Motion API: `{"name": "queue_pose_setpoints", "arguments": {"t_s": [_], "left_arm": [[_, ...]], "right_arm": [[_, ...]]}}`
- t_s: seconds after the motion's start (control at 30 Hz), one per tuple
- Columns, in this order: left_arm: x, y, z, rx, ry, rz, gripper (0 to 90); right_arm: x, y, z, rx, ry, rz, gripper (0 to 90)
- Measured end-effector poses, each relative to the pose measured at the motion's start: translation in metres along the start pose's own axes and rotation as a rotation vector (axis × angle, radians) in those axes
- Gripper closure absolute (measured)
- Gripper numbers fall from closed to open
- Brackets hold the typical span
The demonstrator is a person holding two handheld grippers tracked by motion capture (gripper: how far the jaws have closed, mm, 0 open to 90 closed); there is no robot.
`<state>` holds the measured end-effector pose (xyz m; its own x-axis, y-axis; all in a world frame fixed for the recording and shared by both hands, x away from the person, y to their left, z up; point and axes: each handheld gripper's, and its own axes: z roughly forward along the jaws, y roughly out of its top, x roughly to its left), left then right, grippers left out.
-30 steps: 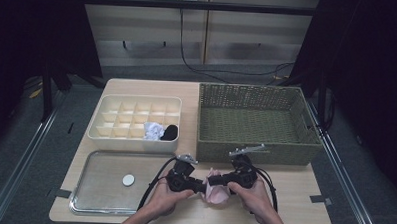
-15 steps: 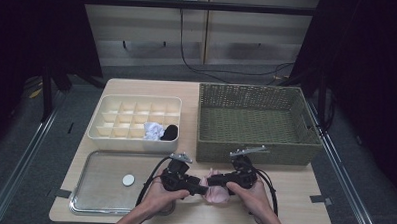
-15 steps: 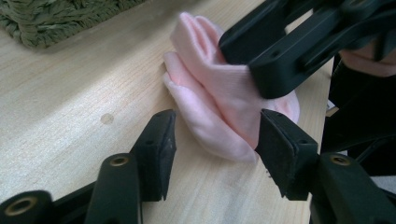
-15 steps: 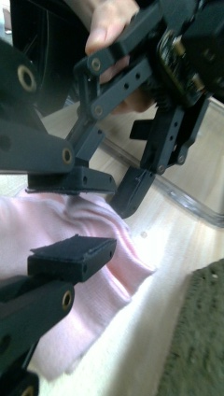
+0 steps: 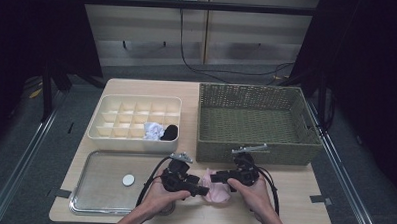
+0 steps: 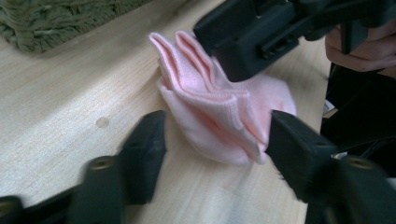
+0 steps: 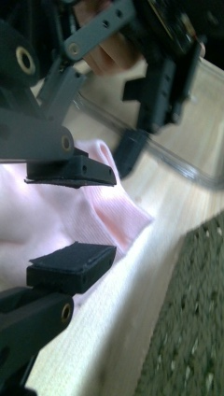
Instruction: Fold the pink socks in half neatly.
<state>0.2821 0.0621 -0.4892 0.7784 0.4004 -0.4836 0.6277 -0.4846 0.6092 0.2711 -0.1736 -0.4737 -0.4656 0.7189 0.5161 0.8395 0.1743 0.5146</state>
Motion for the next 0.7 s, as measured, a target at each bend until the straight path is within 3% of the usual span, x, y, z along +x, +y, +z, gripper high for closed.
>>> {"name": "queue_pose_setpoints", "arguments": {"t_s": [0.03,0.17,0.27,0.37,0.47,0.7], "left_arm": [[-0.001,0.000,0.002,0.006,0.024,-0.002,47.8],[0.001,-0.002,0.006,0.032,0.029,0.006,59.5],[0.002,-0.003,0.008,0.038,0.035,0.008,64.6],[0.001,-0.004,0.010,0.041,0.045,0.000,67.0],[0.002,-0.004,0.010,0.043,0.030,0.003,68.8],[0.002,-0.005,0.010,0.041,0.047,-0.006,71.8]], "right_arm": [[-0.001,0.001,0.002,-0.001,-0.011,0.008,59.1],[-0.002,0.001,0.013,0.033,-0.040,0.025,58.8],[-0.002,0.000,0.016,0.035,-0.060,0.028,69.1],[-0.003,-0.001,0.017,0.033,-0.072,0.019,86.0],[-0.004,-0.002,0.015,0.023,-0.056,0.020,87.7],[0.006,0.000,0.002,-0.027,0.028,-0.020,88.6]]}}
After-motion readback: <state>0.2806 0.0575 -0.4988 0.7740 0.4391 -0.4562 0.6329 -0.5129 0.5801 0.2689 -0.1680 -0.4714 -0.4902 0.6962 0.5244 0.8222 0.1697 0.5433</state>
